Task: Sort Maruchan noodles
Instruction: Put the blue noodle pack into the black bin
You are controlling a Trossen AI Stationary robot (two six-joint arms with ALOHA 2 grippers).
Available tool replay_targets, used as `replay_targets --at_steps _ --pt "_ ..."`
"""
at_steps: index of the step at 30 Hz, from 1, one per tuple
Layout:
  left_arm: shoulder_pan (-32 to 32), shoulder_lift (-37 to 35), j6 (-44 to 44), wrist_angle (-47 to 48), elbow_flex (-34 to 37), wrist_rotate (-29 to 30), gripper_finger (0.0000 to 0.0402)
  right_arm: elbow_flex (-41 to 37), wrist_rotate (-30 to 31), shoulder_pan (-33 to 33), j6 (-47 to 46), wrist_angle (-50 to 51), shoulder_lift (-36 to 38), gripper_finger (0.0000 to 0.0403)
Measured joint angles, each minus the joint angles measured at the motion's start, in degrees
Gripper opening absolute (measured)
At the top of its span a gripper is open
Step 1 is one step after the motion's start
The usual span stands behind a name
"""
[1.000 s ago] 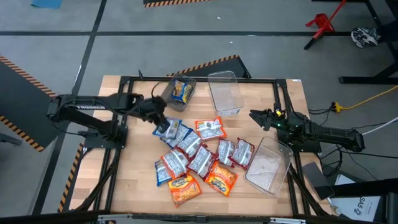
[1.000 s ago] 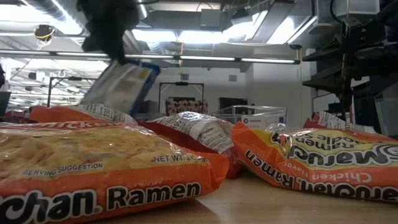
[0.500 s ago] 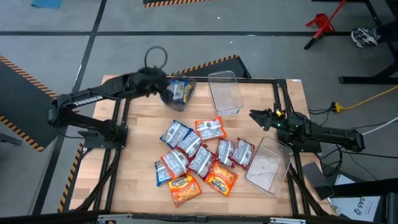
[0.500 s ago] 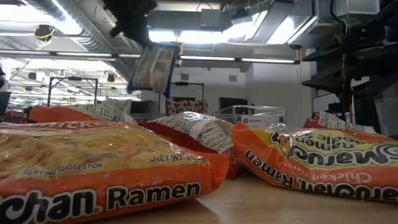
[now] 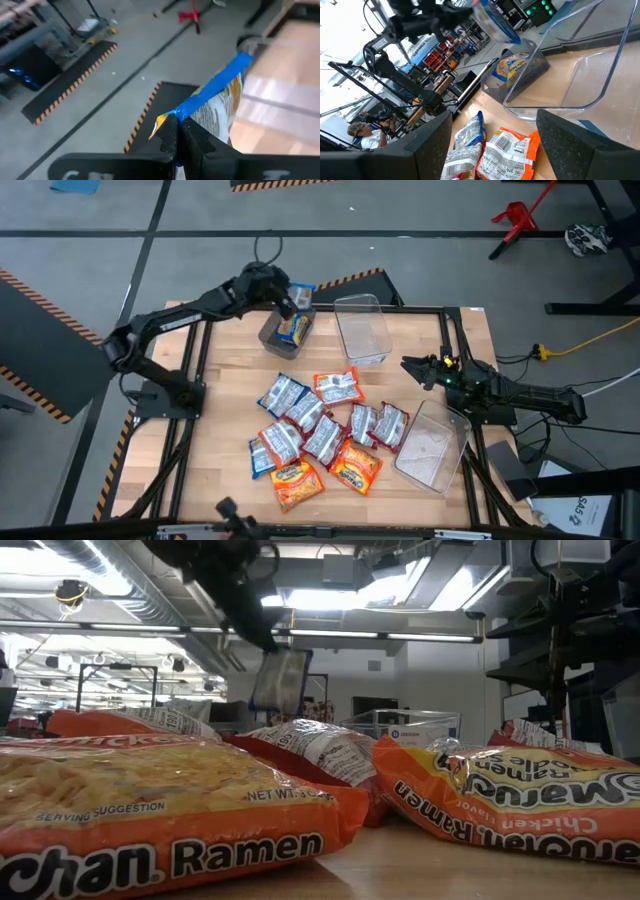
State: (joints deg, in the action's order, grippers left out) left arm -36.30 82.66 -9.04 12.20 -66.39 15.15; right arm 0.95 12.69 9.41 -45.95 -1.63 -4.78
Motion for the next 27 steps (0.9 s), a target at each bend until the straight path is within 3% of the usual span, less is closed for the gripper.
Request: replay_targets --at_steps 8,19,27 --pt "-0.23 7.63 -6.9 -2.95 0.02 -0.3 0.0 -0.02 -0.04 -0.02 -0.88 0.0 0.0 0.0278" --pt "-0.63 7.65 -9.7 -6.12 0.14 -3.14 0.0 -0.02 0.22 0.0 -1.75 -0.02 0.02 0.0278" --pt "-2.78 7.65 -9.11 -7.65 4.8 -5.16 0.0 -0.02 0.29 -0.02 -1.77 -0.04 0.0 0.0278"
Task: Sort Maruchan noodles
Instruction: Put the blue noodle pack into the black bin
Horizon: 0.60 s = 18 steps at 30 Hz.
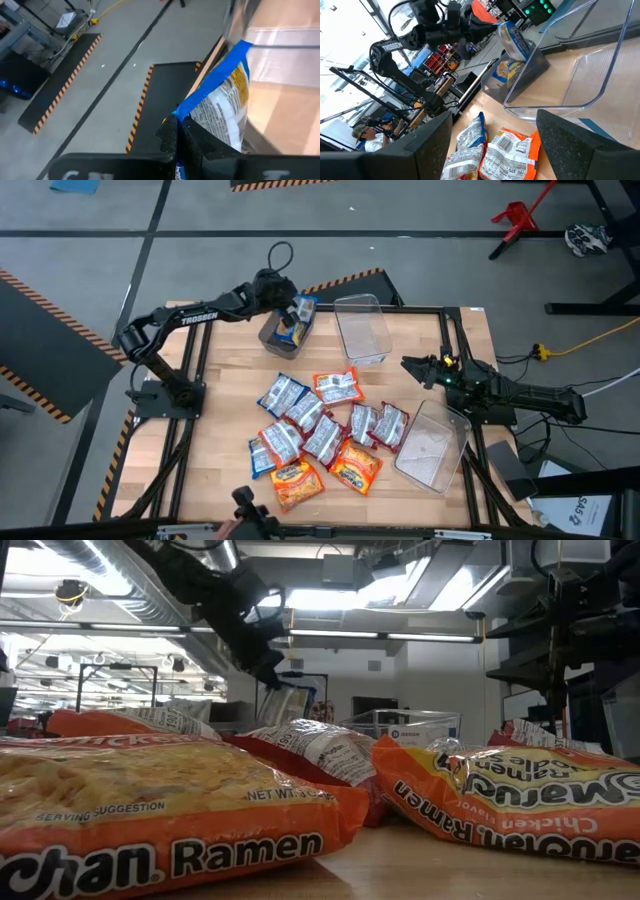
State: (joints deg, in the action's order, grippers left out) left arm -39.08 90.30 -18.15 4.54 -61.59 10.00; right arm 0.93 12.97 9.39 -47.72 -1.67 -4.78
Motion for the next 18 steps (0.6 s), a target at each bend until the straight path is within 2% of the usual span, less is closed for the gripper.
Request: replay_targets --at_steps 10,18 --pt "-1.32 0.02 -0.37 -8.49 0.77 -1.44 0.0 0.0 0.07 0.0 -1.96 0.0 0.01 0.0278" --pt "-1.32 0.0 -0.16 -3.24 0.91 -3.79 0.0 0.0 0.07 0.0 -2.01 0.0 0.0 0.0278"
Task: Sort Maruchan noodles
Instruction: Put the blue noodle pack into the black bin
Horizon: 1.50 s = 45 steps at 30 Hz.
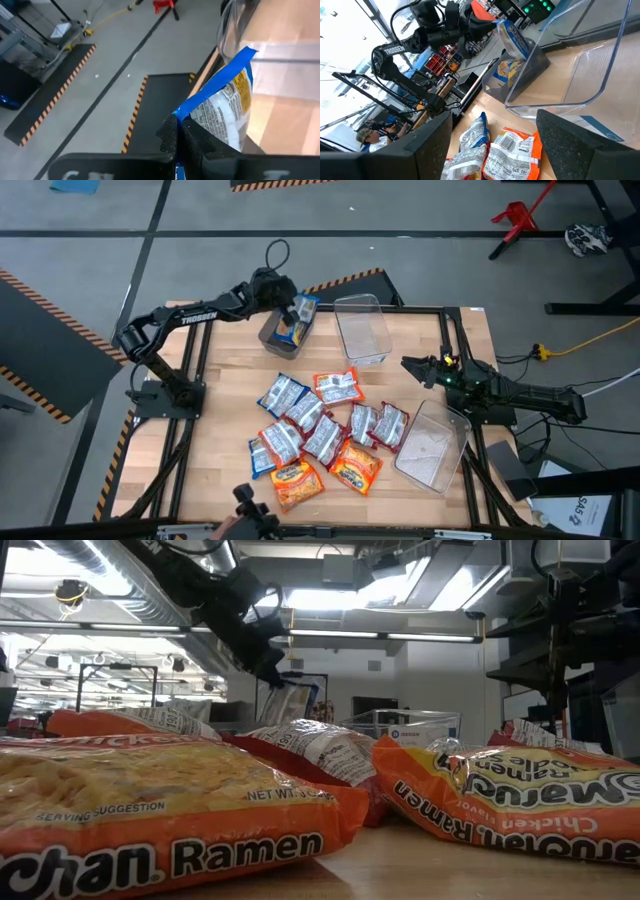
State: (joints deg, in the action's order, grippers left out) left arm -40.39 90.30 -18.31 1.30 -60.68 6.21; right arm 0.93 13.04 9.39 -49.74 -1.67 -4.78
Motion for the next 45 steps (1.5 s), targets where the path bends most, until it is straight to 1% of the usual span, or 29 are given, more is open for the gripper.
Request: replay_targets --at_steps 4,8,14,17,22,25,27,30,34,40,45 --pt "0.01 0.0 0.3 0.04 1.55 0.01 0.0 0.0 0.01 0.02 0.01 -0.01 0.0 0.0278" --pt "0.54 0.0 2.84 0.48 3.09 -0.25 0.0 0.0 0.02 0.0 0.0 -0.02 0.01 0.0278" --pt "2.88 0.0 4.42 6.56 3.16 -2.09 0.0007 0.0 0.02 0.0 0.02 -0.02 0.0 0.0278" --pt "4.3 -0.04 4.73 10.99 3.16 -0.68 0.0011 0.0 0.02 0.02 0.0 -0.02 0.02 0.0278" --pt "6.38 -0.42 4.84 19.16 3.16 3.84 0.0013 0.0 0.04 0.02 0.02 -0.02 0.0 0.0278" --pt "6.86 -0.83 4.86 23.9 3.16 5.48 0.0014 0.0 0.08 0.01 0.02 -0.02 0.0 0.0278" --pt "7.0 -0.83 4.86 26.09 3.16 5.22 0.0014 0.0 0.6 0.01 0.03 -0.14 0.02 0.0278" --pt "7.02 -0.83 5.12 26.55 3.16 4.6 0.0014 0.0 2.22 0.0 0.06 -0.33 0.0 0.0278" --pt "6.69 -0.83 5.69 26.59 3.16 1.64 0.0021 0.0 3.3 0.0 0.38 -0.44 0.01 0.0278" --pt "5.68 -0.79 8.36 30.41 3.16 -2.8 0.0056 0.0 2.92 0.0 0.48 -0.42 0.0 0.0278" --pt "5.28 -1.12 11.46 31.86 3.18 -2.5 0.0084 0.0 2.89 0.0 0.48 -0.42 0.02 0.0278"
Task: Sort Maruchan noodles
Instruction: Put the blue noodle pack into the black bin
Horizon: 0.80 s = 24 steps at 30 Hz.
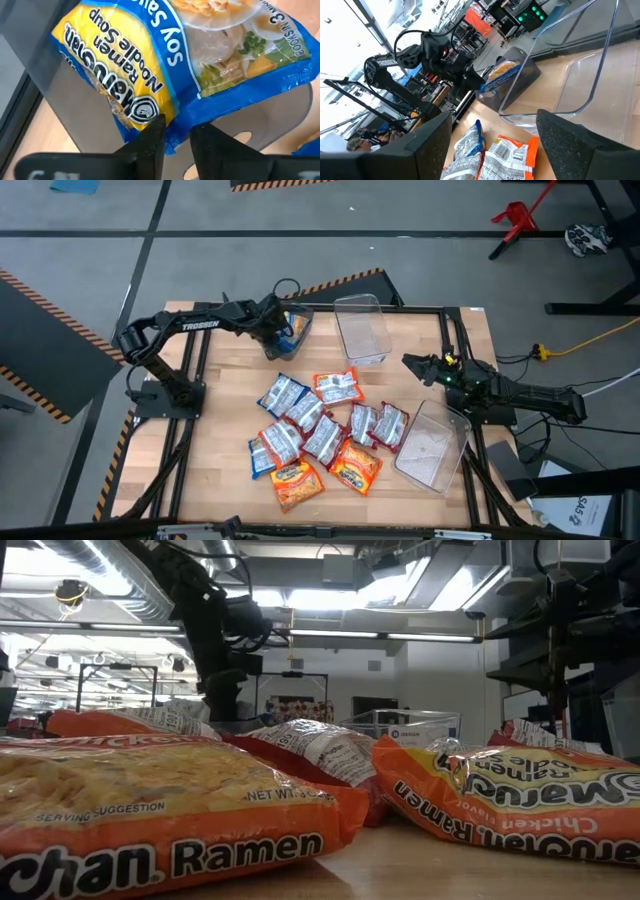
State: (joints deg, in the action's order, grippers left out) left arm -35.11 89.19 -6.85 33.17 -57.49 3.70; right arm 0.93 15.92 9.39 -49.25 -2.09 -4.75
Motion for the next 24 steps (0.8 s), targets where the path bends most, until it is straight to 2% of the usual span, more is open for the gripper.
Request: replay_targets --at_steps 5,10,12,15,19,24 --pt "-0.13 -4.03 3.06 0.56 0.0 -0.29 0.0096 0.0 -0.02 0.0 0.01 0.02 -0.01 0.0278" --pt "-0.13 -8.81 4.48 2.12 0.0 2.1 0.0097 0.0 -0.02 0.0 0.03 0.0 0.0 0.0278" --pt "-0.13 -10.63 6.2 -2.11 0.02 1.03 0.0095 0.0 -0.02 0.02 0.07 0.02 -0.02 0.0278" --pt "-0.12 -11.98 8.68 -13.81 0.02 -2.56 0.0094 0.0 0.02 0.02 0.25 0.0 -0.02 0.0278" --pt "-0.41 -9.93 9.74 -26.01 -0.11 -3.35 0.0094 0.0 0.02 0.0 0.28 0.0 -0.02 0.0278" --pt "-0.96 -3.02 11.3 -25.71 -0.02 -5.38 0.0094 0.0 0.0 0.0 0.28 0.0 -0.02 0.0278"
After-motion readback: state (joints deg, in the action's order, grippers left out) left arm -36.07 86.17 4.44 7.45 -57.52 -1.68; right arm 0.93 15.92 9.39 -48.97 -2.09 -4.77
